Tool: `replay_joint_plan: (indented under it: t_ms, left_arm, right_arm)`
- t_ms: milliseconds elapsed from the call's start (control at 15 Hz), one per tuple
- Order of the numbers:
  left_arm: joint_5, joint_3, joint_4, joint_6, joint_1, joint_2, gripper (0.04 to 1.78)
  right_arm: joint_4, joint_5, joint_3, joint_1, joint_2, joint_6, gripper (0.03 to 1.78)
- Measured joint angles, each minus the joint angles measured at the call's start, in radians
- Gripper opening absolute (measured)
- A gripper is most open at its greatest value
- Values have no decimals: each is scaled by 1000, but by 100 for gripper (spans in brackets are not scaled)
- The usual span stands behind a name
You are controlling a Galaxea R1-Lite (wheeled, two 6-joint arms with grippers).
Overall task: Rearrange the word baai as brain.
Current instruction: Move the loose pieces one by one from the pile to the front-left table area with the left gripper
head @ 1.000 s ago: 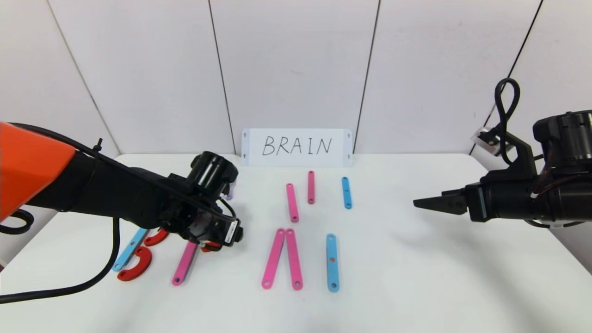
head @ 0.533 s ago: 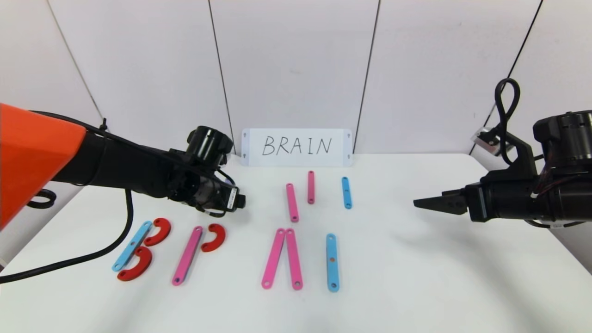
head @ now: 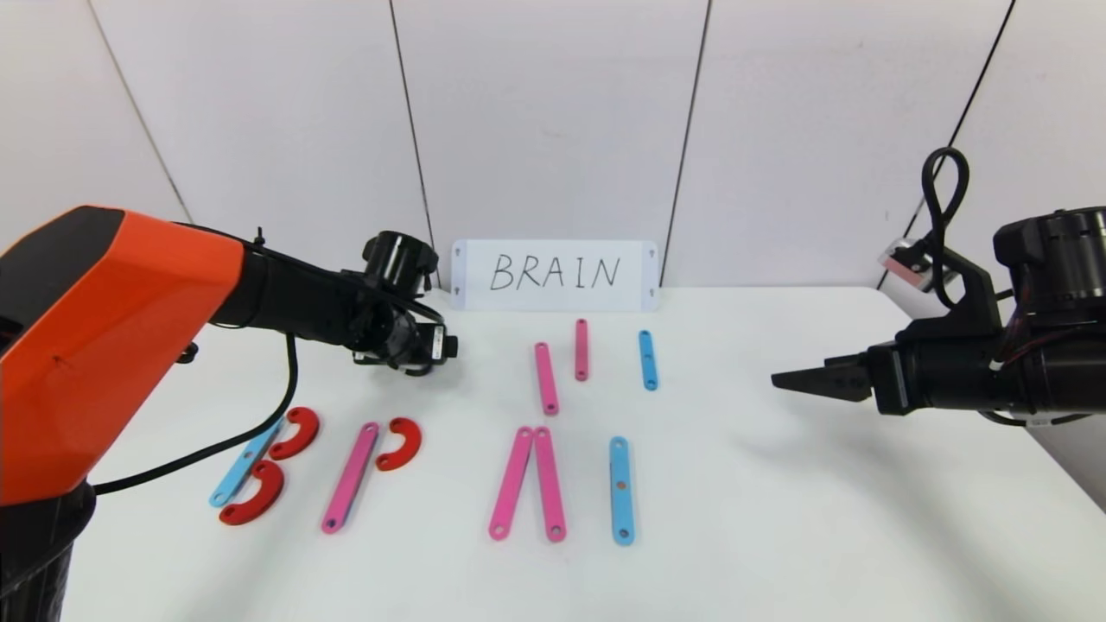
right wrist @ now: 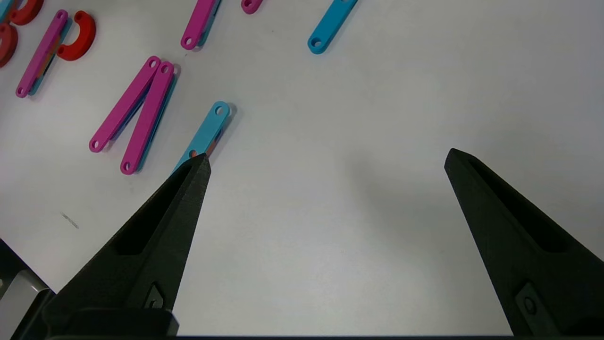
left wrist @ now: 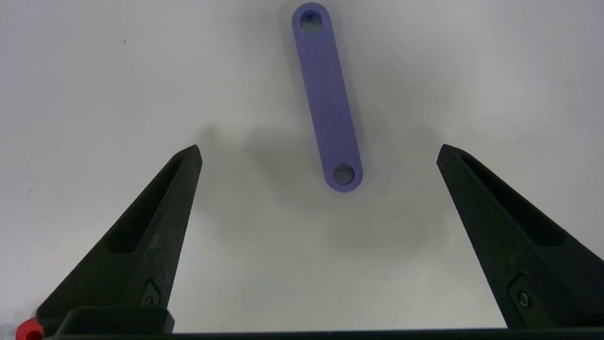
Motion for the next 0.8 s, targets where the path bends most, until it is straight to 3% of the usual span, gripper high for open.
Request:
replay_joint_plan:
  t_ms: [400,600,800]
  left_arm:
    - [56,-97,1,-106,2,86,166]
    - [58,-105,1,-112,2,99,134]
    - [58,-107,0,-116,2,103,80]
  right_arm:
    - [0,1,0,0,0,0,174]
    - [0,1,1,0,0,0,174]
    - [0,0,1,0,0,-1,174]
